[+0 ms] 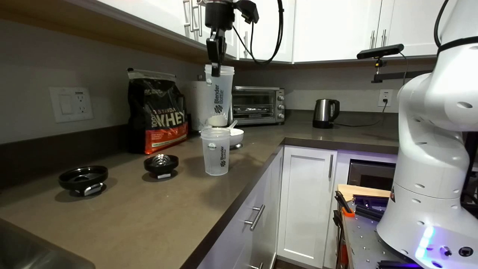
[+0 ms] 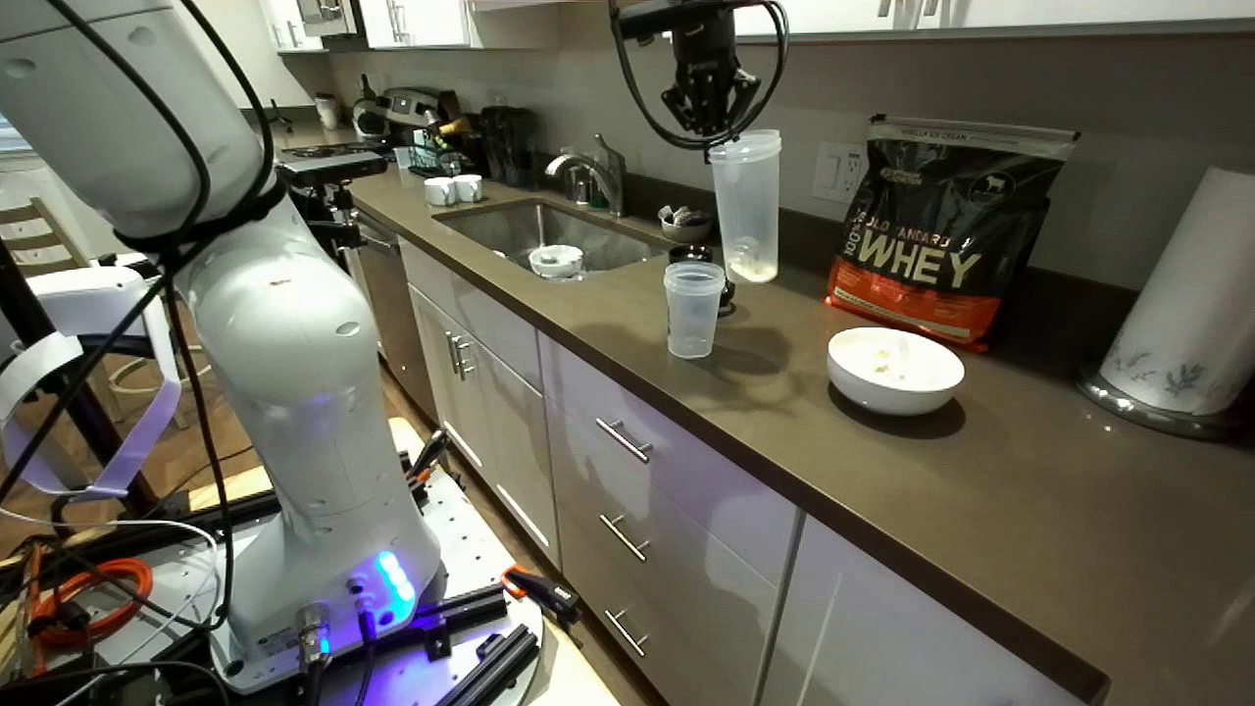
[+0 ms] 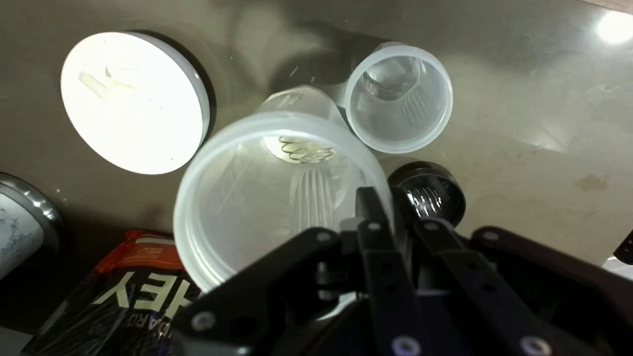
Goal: Move the bigger cup to the left
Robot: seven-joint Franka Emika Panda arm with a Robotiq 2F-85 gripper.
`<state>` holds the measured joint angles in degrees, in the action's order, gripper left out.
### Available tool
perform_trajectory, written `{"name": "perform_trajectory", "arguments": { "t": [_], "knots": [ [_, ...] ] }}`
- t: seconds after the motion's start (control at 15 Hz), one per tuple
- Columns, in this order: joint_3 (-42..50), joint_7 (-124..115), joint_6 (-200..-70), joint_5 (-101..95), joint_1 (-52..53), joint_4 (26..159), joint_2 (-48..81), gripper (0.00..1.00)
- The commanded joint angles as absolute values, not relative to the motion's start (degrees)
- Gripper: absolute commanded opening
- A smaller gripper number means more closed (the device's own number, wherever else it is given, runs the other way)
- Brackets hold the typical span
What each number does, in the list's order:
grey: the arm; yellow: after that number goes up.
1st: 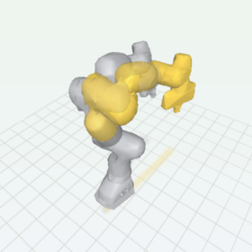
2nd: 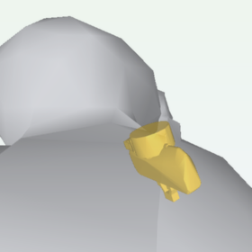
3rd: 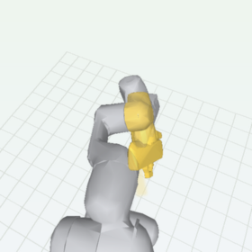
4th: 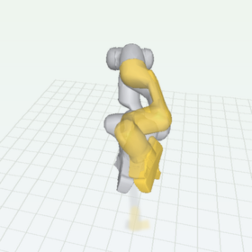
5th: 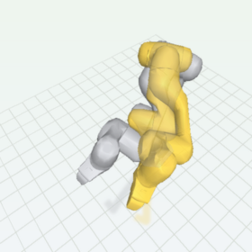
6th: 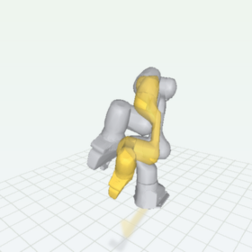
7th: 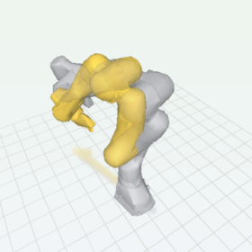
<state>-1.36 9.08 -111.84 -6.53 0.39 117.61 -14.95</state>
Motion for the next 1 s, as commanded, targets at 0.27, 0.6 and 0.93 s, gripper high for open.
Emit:
{"name": "perform_trajectory", "arguments": {
  "t": [0.27,0.6,0.93],
  "knots": [
    [-2.2,8.8,-110.5,-8.7,1.2,116.9,-17.5,0.04],
    [-2.7,10.0,-112.2,-7.2,3.1,117.9,-19.7,0.04],
    [-2.7,11.4,-115.3,-4.3,6.1,119.0,-21.0,0.04]
  ]
}}
